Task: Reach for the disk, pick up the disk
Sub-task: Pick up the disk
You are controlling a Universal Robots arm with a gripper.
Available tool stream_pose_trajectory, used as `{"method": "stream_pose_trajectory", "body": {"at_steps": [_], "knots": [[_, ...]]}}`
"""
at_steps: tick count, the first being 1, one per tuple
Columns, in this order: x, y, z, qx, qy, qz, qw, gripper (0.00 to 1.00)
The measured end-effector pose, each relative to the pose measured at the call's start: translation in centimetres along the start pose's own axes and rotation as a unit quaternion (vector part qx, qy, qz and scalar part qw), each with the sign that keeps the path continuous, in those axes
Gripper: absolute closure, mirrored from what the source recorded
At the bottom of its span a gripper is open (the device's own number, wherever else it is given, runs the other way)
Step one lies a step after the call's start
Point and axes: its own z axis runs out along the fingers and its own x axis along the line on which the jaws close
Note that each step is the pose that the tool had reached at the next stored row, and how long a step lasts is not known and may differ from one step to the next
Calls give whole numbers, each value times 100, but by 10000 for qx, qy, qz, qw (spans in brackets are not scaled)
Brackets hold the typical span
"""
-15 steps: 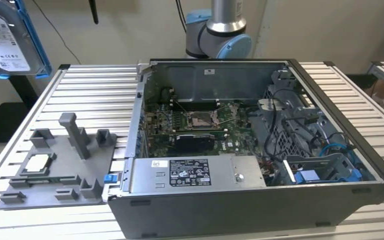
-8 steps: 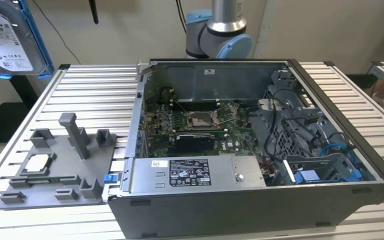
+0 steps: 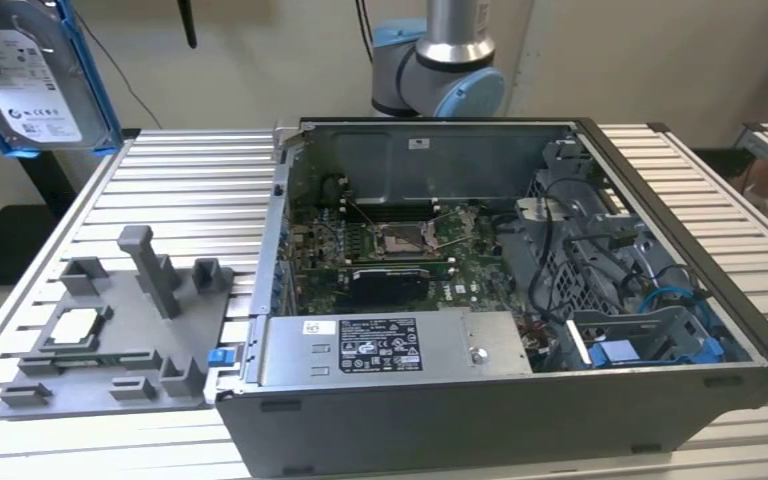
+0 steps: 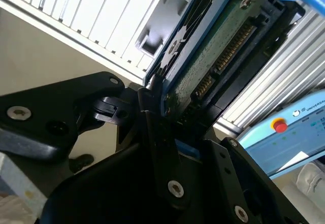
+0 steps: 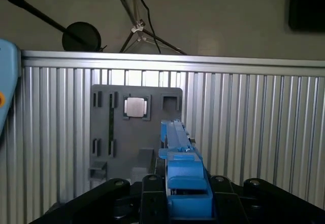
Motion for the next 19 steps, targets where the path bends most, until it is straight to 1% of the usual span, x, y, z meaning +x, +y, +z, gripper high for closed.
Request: {"method": "stream_pose_trajectory", "body": {"at_steps": [3, 12, 19], "knots": [[1, -61, 0, 0, 0, 0, 10000, 100], [5, -284, -3, 0, 0, 0, 10000, 100], [7, -442, -4, 0, 0, 0, 10000, 100]]}}
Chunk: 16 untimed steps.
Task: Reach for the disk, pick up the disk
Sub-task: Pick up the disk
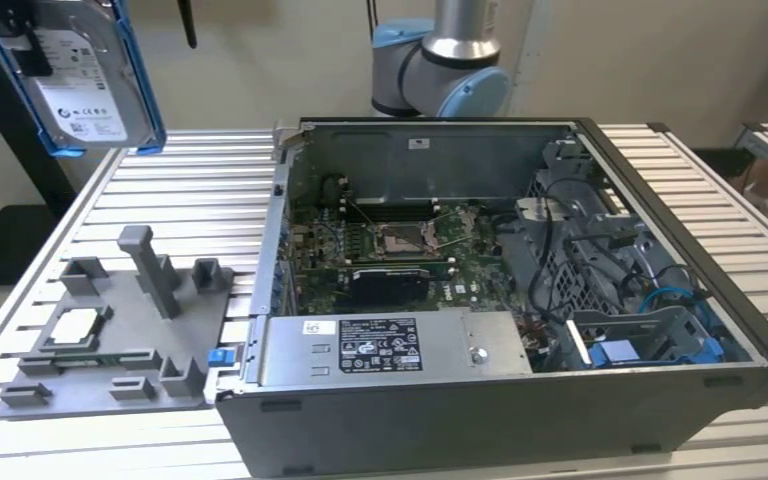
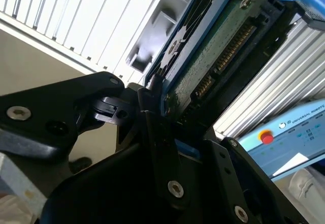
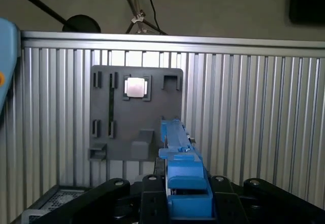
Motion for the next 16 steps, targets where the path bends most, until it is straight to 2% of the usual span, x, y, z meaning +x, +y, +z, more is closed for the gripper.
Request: {"method": "stream_pose_trajectory", "body": {"at_steps": [16], "knots": [[7, -390, -4, 0, 0, 0, 10000, 100]]}}
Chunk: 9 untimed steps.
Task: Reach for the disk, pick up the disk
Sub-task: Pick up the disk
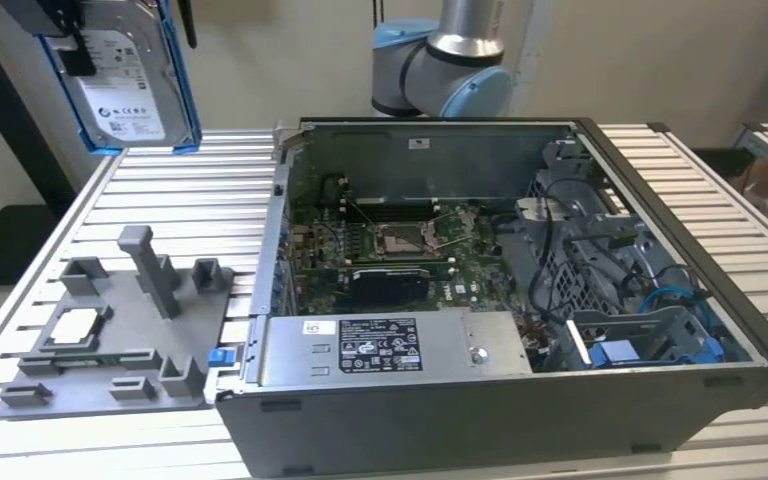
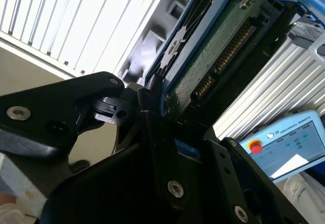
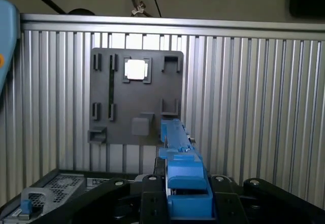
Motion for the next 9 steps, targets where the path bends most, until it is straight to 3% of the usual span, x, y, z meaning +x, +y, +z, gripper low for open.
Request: {"method": "stream_pose_trajectory", "body": {"at_steps": [9], "knots": [[4, -258, 2, 0, 0, -1, 10000, 100]]}}
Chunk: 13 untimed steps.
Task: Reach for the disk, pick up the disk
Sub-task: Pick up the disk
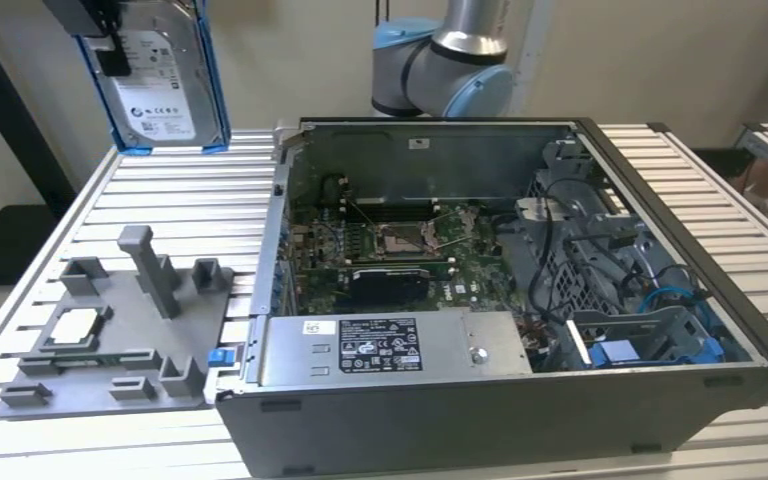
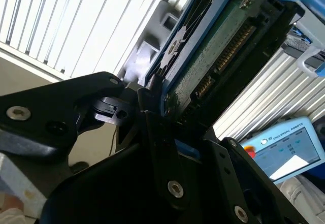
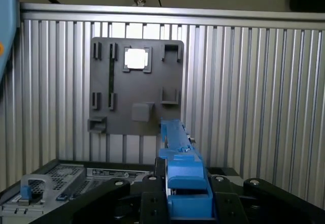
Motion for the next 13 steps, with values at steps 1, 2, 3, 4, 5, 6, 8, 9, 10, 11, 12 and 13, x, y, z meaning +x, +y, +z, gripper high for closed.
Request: {"method": "stream_pose_trajectory", "body": {"at_steps": [1, 2, 3, 4, 5, 6, 8, 9, 10, 11, 12, 13], "knots": [[1, -38, 1, 0, 0, 0, 10000, 100], [1, -77, 1, 0, 0, 0, 10000, 100], [2, -117, 1, 0, 0, 0, 10000, 100], [3, -161, 2, 0, 0, 0, 10000, 100], [4, -193, 2, 0, 0, -1, 10000, 100], [4, -230, 3, 0, 0, 0, 10000, 100], [5, -308, 3, 0, 0, 0, 10000, 100], [6, -344, 4, 0, 0, 0, 10000, 100], [7, -385, 4, 0, 0, 0, 10000, 100], [7, -422, 4, 0, 0, 0, 10000, 100], [8, -458, 4, 0, 0, 0, 10000, 100], [8, -494, 4, 0, 0, 0, 10000, 100]]}}
